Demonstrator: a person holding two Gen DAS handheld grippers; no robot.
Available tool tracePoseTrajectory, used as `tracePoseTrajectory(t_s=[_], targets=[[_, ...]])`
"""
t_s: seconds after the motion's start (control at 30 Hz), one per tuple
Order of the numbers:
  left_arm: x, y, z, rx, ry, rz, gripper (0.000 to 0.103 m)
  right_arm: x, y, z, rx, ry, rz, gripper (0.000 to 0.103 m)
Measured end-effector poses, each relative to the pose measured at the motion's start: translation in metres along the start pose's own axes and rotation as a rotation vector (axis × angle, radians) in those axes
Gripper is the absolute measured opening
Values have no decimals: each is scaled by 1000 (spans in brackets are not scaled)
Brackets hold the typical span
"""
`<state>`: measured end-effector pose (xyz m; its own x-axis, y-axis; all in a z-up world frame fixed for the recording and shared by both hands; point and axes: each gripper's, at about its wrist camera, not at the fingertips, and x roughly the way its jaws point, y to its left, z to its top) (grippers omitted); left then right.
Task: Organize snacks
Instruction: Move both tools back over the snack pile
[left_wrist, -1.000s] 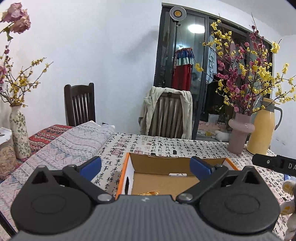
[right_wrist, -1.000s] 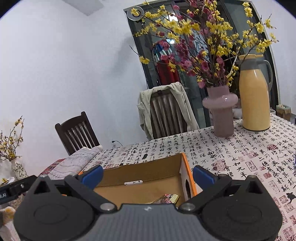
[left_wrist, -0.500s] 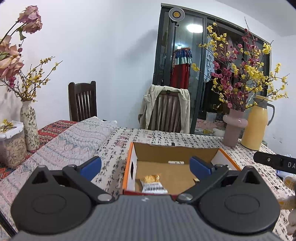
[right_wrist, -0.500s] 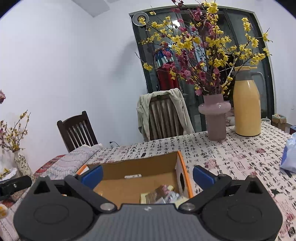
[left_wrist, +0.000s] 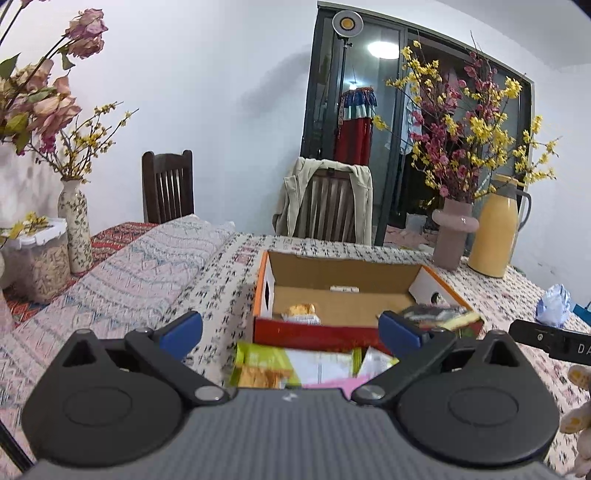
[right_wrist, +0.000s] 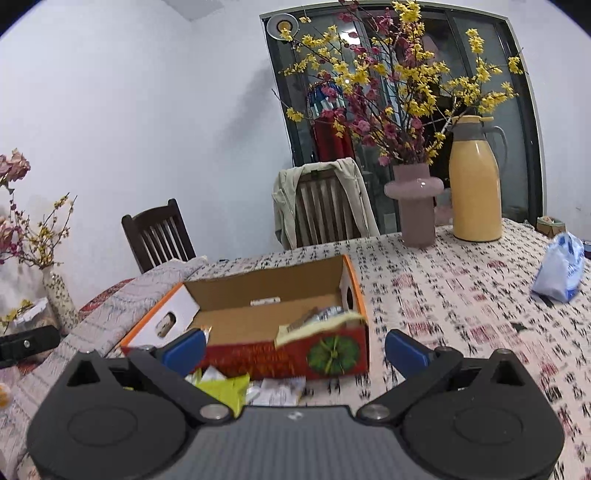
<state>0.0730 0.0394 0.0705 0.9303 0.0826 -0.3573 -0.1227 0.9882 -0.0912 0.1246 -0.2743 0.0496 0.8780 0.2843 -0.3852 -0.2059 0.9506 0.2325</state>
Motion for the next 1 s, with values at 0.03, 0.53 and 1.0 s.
tracePoseTrajectory(t_s=[0.03,0.53,1.0], targets=[[-2,0,-4,-1,7,-1,103,-4,0,-5,0,5,0,103],[-37,26,-79,-18,86,-42,103,-40,15,-95,-72,153,-7,103],[-37,31,-89,-31,106,-47,103,-20,34,-113,-164,146,-29,103]])
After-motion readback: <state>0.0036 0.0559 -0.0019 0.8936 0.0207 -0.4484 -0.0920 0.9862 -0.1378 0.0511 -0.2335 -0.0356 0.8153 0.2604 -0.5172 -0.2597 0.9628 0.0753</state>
